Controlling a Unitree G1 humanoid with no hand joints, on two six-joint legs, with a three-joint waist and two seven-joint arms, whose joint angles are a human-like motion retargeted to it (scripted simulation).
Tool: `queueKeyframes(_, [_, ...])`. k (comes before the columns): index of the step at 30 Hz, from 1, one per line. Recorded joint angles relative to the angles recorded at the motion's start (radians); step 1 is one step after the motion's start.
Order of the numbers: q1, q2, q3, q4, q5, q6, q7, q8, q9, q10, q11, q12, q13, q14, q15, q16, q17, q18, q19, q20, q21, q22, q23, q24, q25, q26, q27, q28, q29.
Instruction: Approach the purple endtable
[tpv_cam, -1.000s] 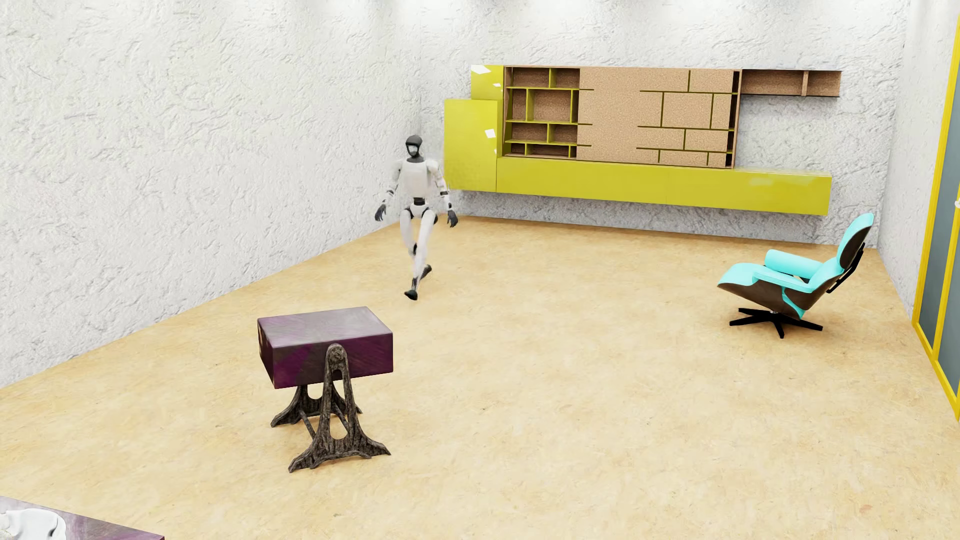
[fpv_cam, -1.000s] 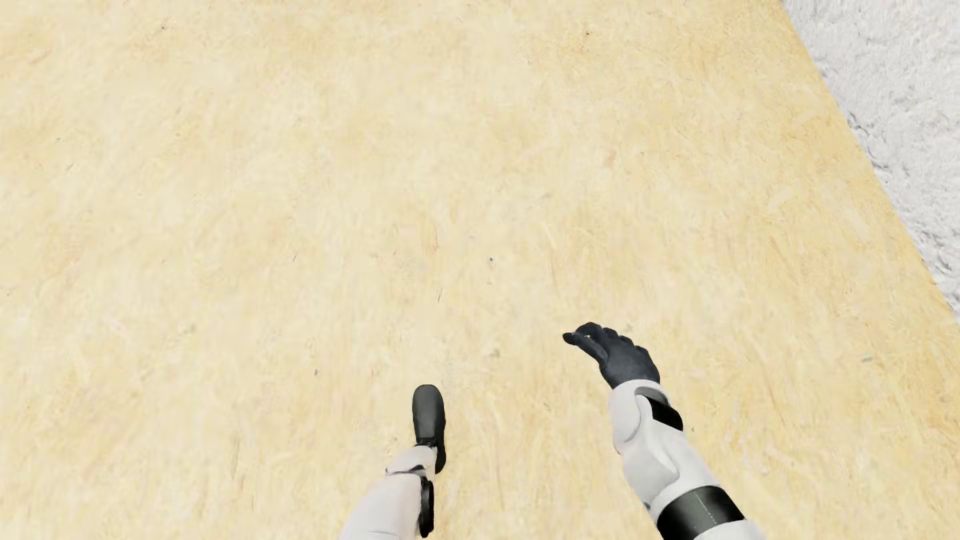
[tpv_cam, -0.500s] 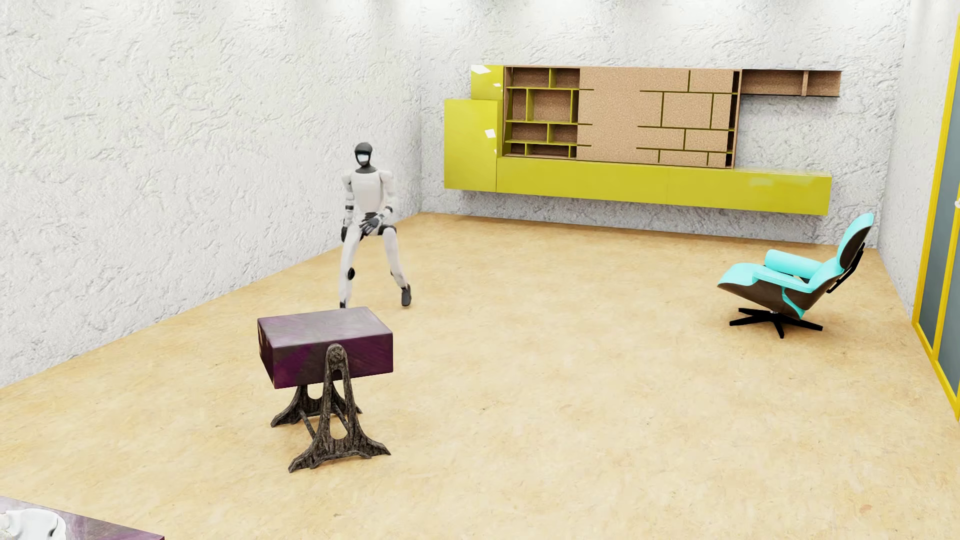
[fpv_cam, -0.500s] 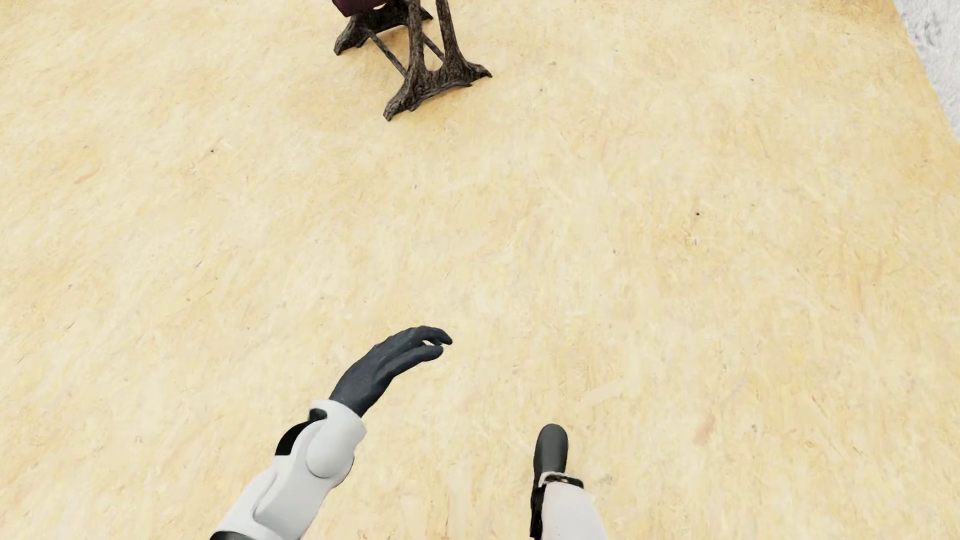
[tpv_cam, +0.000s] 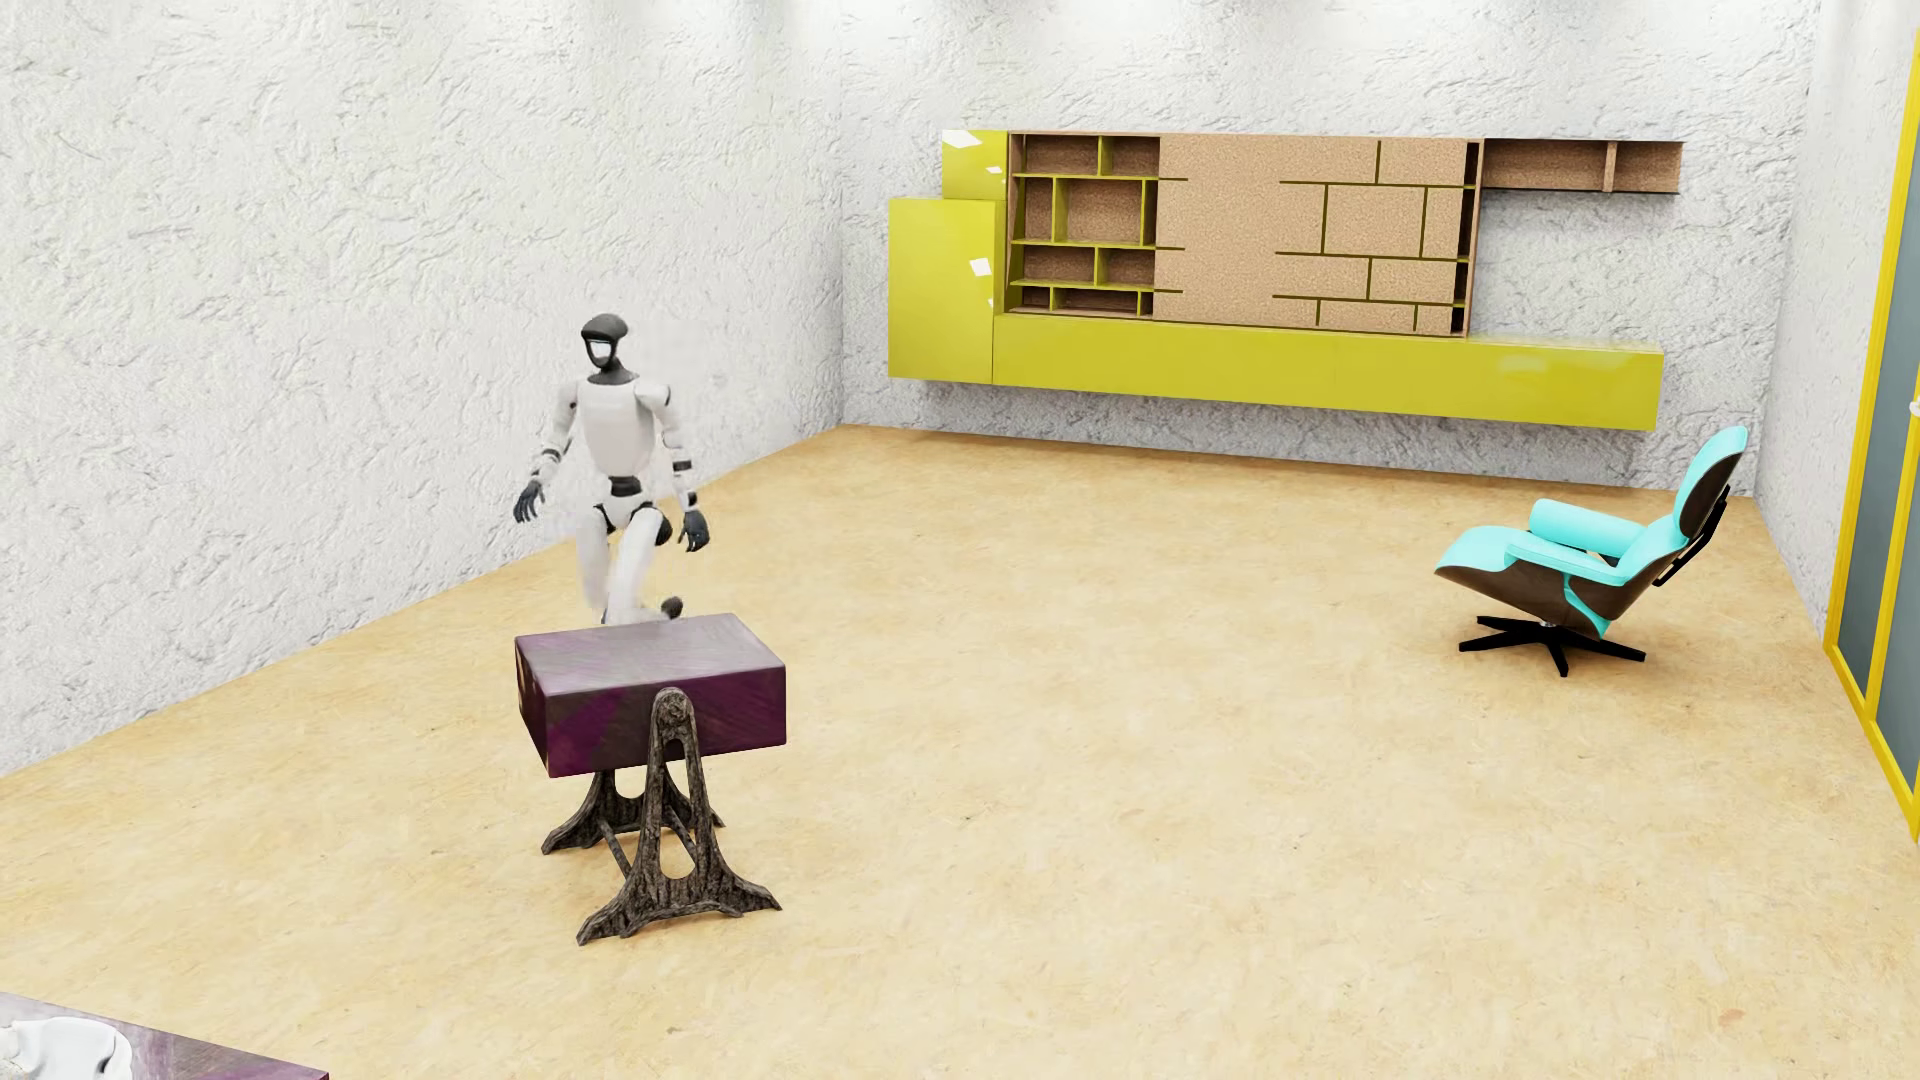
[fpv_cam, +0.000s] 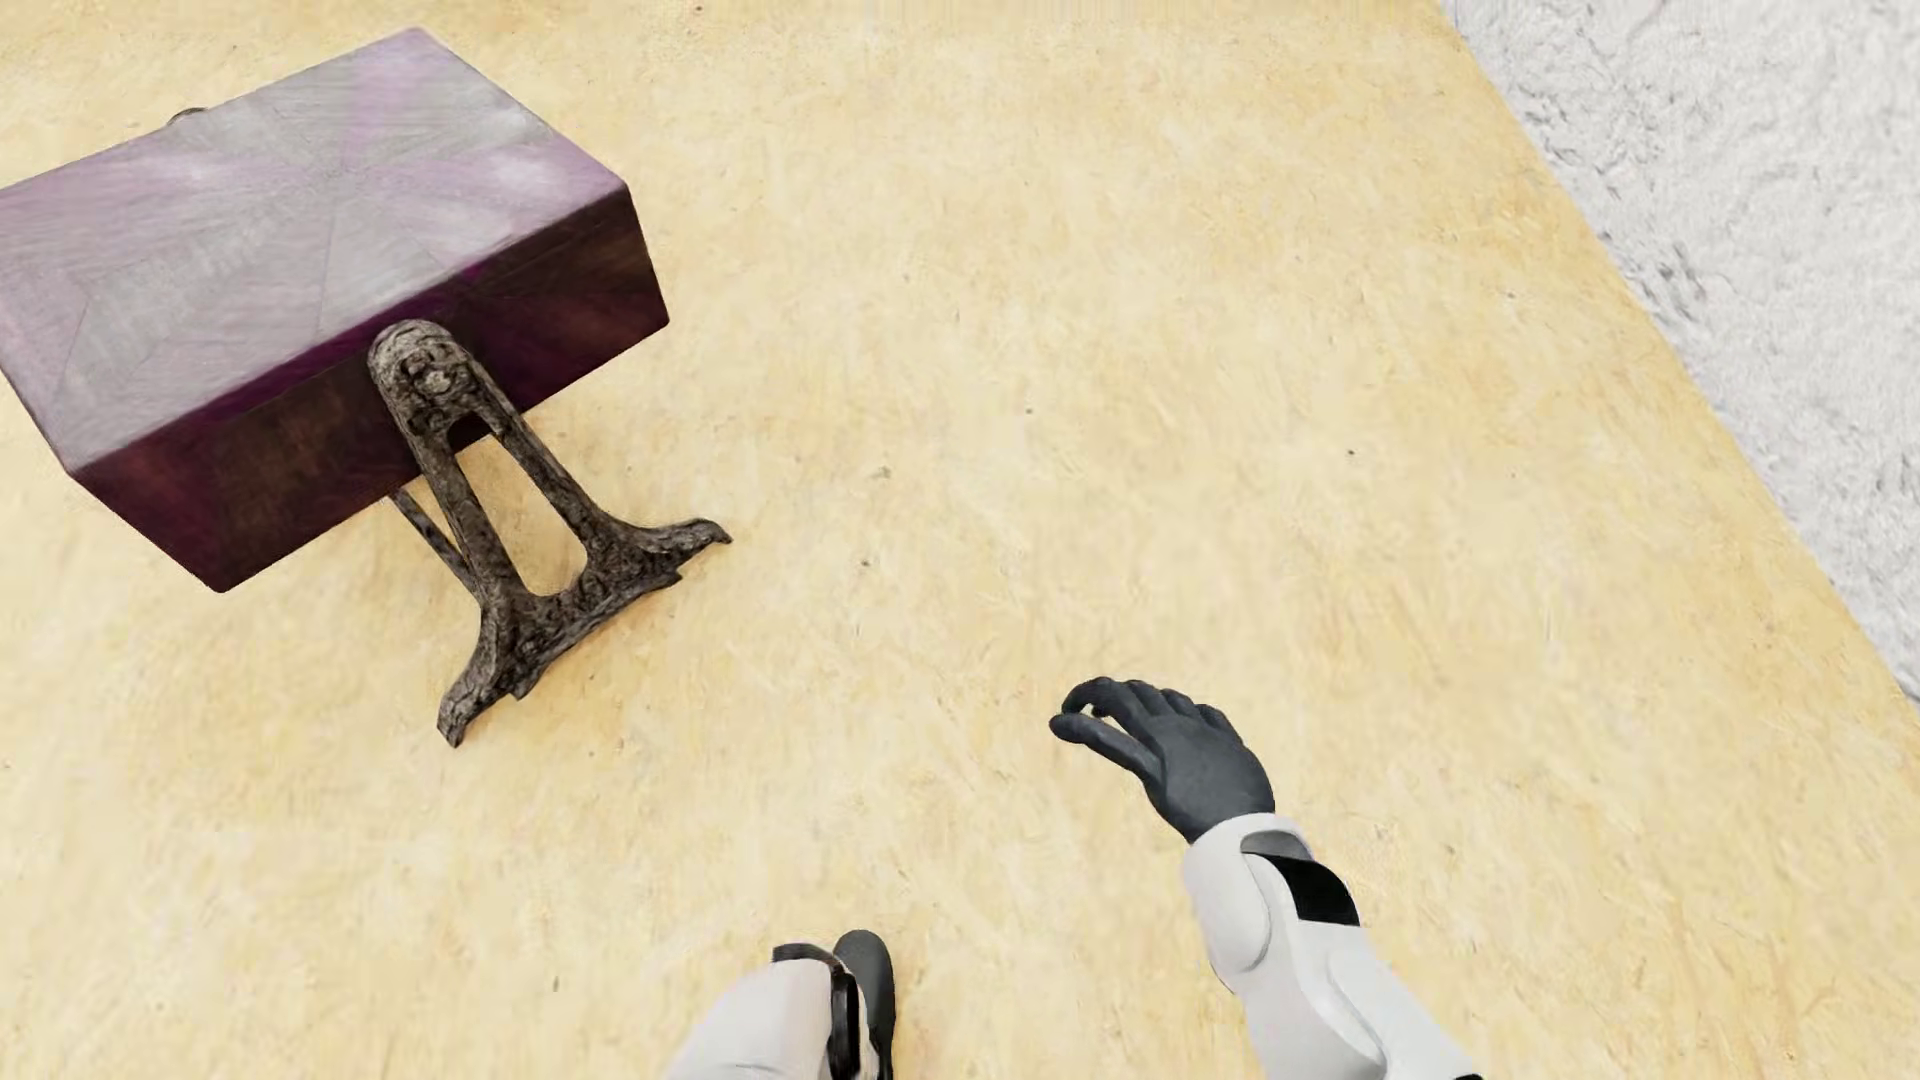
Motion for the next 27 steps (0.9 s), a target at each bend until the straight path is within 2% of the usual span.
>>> queueKeyframes(1, [0.060,-0.152,-0.013,-0.039,-0.041,-0.014,0.006,-0.001,0.012,0.052,0.224,-0.078,0.069,-0.103,-0.086,0.013,0.028,0.003,-0.089,-0.016,-0.045,0.047,-0.009,0.039,0.010,0.042,0.028,-0.065,-0.003])
queueKeyframes(2, [0.153,-0.316,-0.033,-0.078,-0.043,-0.023,0.001,-0.003,0.019,0.026,0.345,-0.180,0.126,-0.178,-0.166,0.031,0.095,0.005,-0.145,-0.025,-0.096,0.083,0.036,0.083,0.037,0.089,0.059,-0.095,-0.034])
queueKeyframes(3, [0.265,-0.469,-0.057,-0.110,-0.019,-0.025,-0.009,-0.014,0.018,-0.053,0.353,-0.282,0.160,-0.225,-0.222,0.045,0.173,-0.009,-0.147,-0.029,-0.146,0.103,0.131,0.127,0.090,0.131,0.091,-0.087,-0.084])
queueKeyframes(4, [0.386,-0.589,-0.082,-0.136,0.028,-0.021,-0.027,-0.029,0.007,-0.153,0.250,-0.367,0.171,-0.247,-0.267,0.050,0.218,-0.023,-0.158,-0.041,-0.182,0.091,0.269,0.167,0.146,0.137,0.137,-0.058,-0.116])
queueKeyframes(5, [0.494,-0.678,-0.109,-0.156,0.069,-0.014,-0.043,-0.045,-0.009,-0.235,0.085,-0.438,0.177,-0.270,-0.294,0.056,0.223,-0.029,-0.138,-0.064,-0.186,0.056,0.410,0.200,0.170,0.107,0.193,-0.032,-0.094])
queueKeyframes(6, [0.582,-0.747,-0.137,-0.170,0.101,-0.006,-0.063,-0.046,-0.026,-0.277,-0.124,-0.507,0.197,-0.297,-0.291,0.067,0.188,-0.033,-0.127,-0.101,-0.137,-0.002,0.519,0.215,0.132,0.048,0.235,-0.013,0.010])
queueKeyframes(7, [0.658,-0.789,-0.165,-0.177,0.120,0.001,-0.091,-0.023,-0.042,-0.294,-0.373,-0.556,0.233,-0.339,-0.298,0.085,0.133,-0.038,-0.111,-0.130,-0.071,-0.091,0.571,0.207,0.050,-0.042,0.232,0.012,0.166])
queueKeyframes(8, [0.733,-0.806,-0.190,-0.180,0.104,0.004,-0.130,-0.003,-0.056,-0.295,-0.625,-0.610,0.309,-0.368,-0.296,0.101,0.091,-0.043,-0.092,-0.169,-0.073,-0.183,0.555,0.154,-0.024,-0.134,0.197,0.051,0.287])
queueKeyframes(9, [0.814,-0.805,-0.214,-0.171,0.073,0.003,-0.177,0.006,-0.066,-0.296,-0.802,-0.641,0.423,-0.384,-0.303,0.114,0.087,-0.050,-0.123,-0.211,-0.167,-0.278,0.489,0.079,-0.046,-0.224,0.173,0.087,0.332])
queueKeyframes(10, [0.882,-0.789,-0.235,-0.141,0.050,-0.001,-0.226,0.031,-0.072,-0.253,-0.826,-0.638,0.554,-0.382,-0.346,0.137,0.129,-0.076,-0.085,-0.261,-0.294,-0.381,0.402,0.013,-0.026,-0.301,0.163,0.102,0.309])
queueKeyframes(11, [0.900,-0.796,-0.248,-0.088,0.032,-0.004,-0.271,0.013,-0.071,-0.125,-0.684,-0.601,0.661,-0.285,-0.172,0.175,0.196,-0.083,-0.013,-0.304,-0.376,-0.490,0.328,-0.025,-0.005,-0.352,0.149,0.094,0.258])
queueKeyframes(12, [0.837,-0.814,-0.250,-0.029,0.015,-0.002,-0.314,-0.054,-0.062,0.102,-0.491,-0.539,0.719,-0.071,-0.109,0.202,0.257,-0.156,-0.124,-0.328,-0.396,-0.588,0.291,-0.042,-0.009,-0.369,0.142,0.074,0.216])
queueKeyframes(13, [0.698,-0.799,-0.238,0.036,-0.016,0.006,-0.338,-0.133,-0.046,0.396,-0.331,-0.463,0.717,0.055,-0.230,0.196,0.292,-0.149,-0.145,-0.338,-0.385,-0.646,0.292,-0.053,-0.029,-0.354,0.153,0.060,0.190])
queueKeyframes(14, [0.521,-0.745,-0.213,0.131,-0.039,0.017,-0.327,-0.207,-0.030,0.622,-0.251,-0.395,0.663,0.008,-0.340,0.166,0.306,-0.039,-0.152,-0.337,-0.359,-0.654,0.322,-0.038,-0.046,-0.314,0.179,0.063,0.170])
queueKeyframes(15, [0.353,-0.649,-0.175,0.187,-0.039,0.028,-0.300,-0.285,-0.017,0.726,-0.252,-0.344,0.580,-0.082,-0.418,0.134,0.299,0.069,-0.155,-0.327,-0.316,-0.624,0.367,0.012,-0.059,-0.274,0.207,0.092,0.148])
queueKeyframes(16, [0.216,-0.529,-0.133,0.139,-0.018,0.035,-0.290,-0.361,-0.011,0.732,-0.305,-0.303,0.488,-0.118,-0.477,0.109,0.271,0.083,-0.157,-0.307,-0.254,-0.571,0.414,0.053,-0.073,-0.250,0.224,0.145,0.129])
queueKeyframes(17, [0.116,-0.409,-0.092,0.025,0.016,0.036,-0.289,-0.435,-0.009,0.653,-0.372,-0.264,0.401,-0.146,-0.527,0.087,0.221,0.002,-0.162,-0.269,-0.178,-0.509,0.451,0.035,-0.082,-0.241,0.221,0.194,0.124])
queueKeyframes(19, [0.006,-0.211,-0.023,-0.240,0.108,0.024,-0.318,-0.571,-0.011,0.316,-0.466,-0.181,0.286,-0.127,-0.626,0.095,0.090,-0.197,-0.172,-0.144,-0.053,-0.411,0.438,-0.101,-0.082,-0.227,0.165,0.224,0.134])
queueKeyframes(20, [-0.002,-0.134,0.008,-0.316,0.158,0.015,-0.298,-0.621,-0.013,0.065,-0.495,-0.135,0.229,-0.004,-0.658,0.105,0.013,-0.280,-0.189,-0.056,-0.014,-0.392,0.408,-0.148,-0.057,-0.216,0.137,0.231,0.139])
queueKeyframes(21, [0.020,-0.080,0.030,-0.299,0.207,0.014,-0.091,-0.641,-0.019,-0.184,-0.484,-0.113,0.156,0.205,-0.660,0.089,-0.067,-0.278,-0.198,0.048,-0.003,-0.436,0.365,-0.187,-0.037,-0.140,0.124,0.230,0.167])
queueKeyframes(22, [0.087,-0.070,0.048,-0.215,0.222,0.021,0.296,-0.633,-0.029,-0.299,-0.370,-0.053,0.085,0.300,-0.632,0.039,-0.135,0.138,-0.149,0.178,0.006,-0.491,0.331,-0.231,-0.033,-0.098,0.126,0.250,0.170])
queueKeyframes(23, [0.171,-0.114,0.092,-0.116,0.211,0.024,0.319,-0.578,-0.034,-0.256,-0.110,0.013,0.027,-0.003,-0.502,-0.021,-0.187,0.161,-0.058,0.320,0.010,-0.545,0.302,-0.279,-0.055,-0.083,0.135,0.286,0.142])
queueKeyframes(24, [0.183,-0.213,0.134,-0.063,0.162,0.033,0.303,-0.515,-0.025,-0.131,0.205,0.042,-0.013,-0.157,-0.328,-0.091,-0.234,0.162,-0.023,0.433,-0.013,-0.550,0.289,-0.326,-0.081,-0.114,0.152,0.331,0.079])
queueKeyframes(25, [0.150,-0.329,0.164,-0.047,0.075,0.037,0.247,-0.479,-0.006,0.019,0.447,-0.006,0.023,-0.238,-0.334,-0.131,-0.264,0.162,-0.045,0.507,-0.090,-0.533,0.263,-0.359,-0.086,-0.119,0.173,0.381,-0.020])
queueKeyframes(26, [0.118,-0.452,0.169,-0.062,-0.031,0.041,0.171,-0.440,0.010,0.120,0.571,-0.092,0.110,-0.282,-0.386,-0.139,-0.249,0.162,-0.173,0.527,-0.198,-0.512,0.240,-0.383,-0.047,-0.118,0.187,0.424,-0.116])
queueKeyframes(27, [0.100,-0.563,0.150,-0.105,-0.114,0.046,0.083,-0.384,0.016,0.163,0.556,-0.159,0.198,-0.297,-0.437,-0.121,-0.224,0.162,-0.239,0.481,-0.277,-0.490,0.238,-0.387,0.026,-0.145,0.186,0.415,-0.155])
